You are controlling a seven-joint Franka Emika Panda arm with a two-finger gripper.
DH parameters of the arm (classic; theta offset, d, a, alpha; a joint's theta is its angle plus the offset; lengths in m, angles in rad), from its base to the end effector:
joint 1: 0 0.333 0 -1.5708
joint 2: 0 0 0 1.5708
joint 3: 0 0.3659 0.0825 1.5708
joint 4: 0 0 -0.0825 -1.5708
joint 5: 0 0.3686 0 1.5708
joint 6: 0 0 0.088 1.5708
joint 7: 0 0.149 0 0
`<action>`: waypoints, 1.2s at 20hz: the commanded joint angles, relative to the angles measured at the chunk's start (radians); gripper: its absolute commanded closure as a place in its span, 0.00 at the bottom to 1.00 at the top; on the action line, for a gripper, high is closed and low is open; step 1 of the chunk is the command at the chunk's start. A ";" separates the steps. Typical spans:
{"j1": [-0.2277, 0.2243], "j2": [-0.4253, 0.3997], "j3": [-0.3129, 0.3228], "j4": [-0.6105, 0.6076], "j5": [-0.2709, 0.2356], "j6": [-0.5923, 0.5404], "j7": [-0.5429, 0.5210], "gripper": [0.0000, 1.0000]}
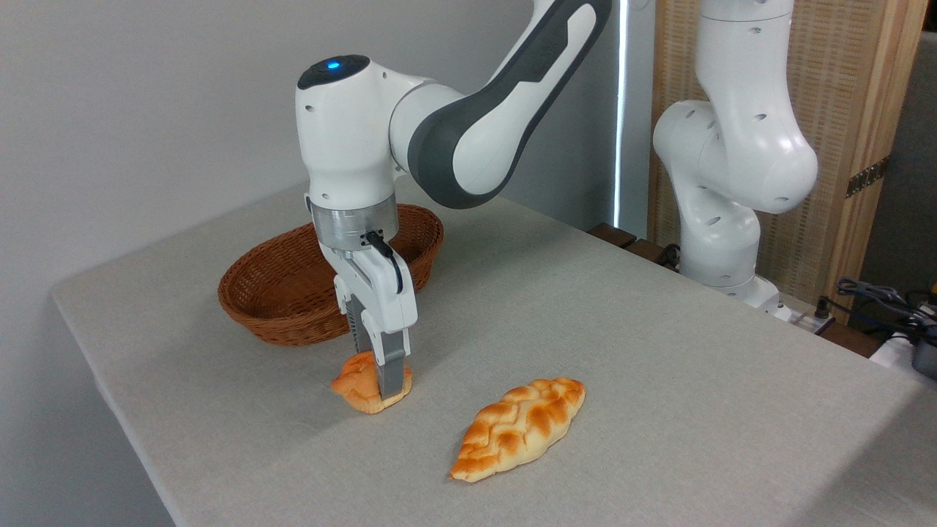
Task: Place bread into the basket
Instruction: 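Close the gripper on the round bread roll, then lift the round roll and carry it into the wicker basket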
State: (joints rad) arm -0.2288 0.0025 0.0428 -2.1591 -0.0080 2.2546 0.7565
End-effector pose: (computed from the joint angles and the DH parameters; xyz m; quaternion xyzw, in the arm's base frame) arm 0.5276 -0.0998 0.4217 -0.8911 0.4514 -0.0455 0.0101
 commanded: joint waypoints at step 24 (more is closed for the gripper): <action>-0.006 -0.047 -0.187 0.274 -0.179 -0.293 -0.367 0.63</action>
State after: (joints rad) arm -0.2354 -0.0844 -0.1106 -1.9020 -0.1722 1.9364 0.4313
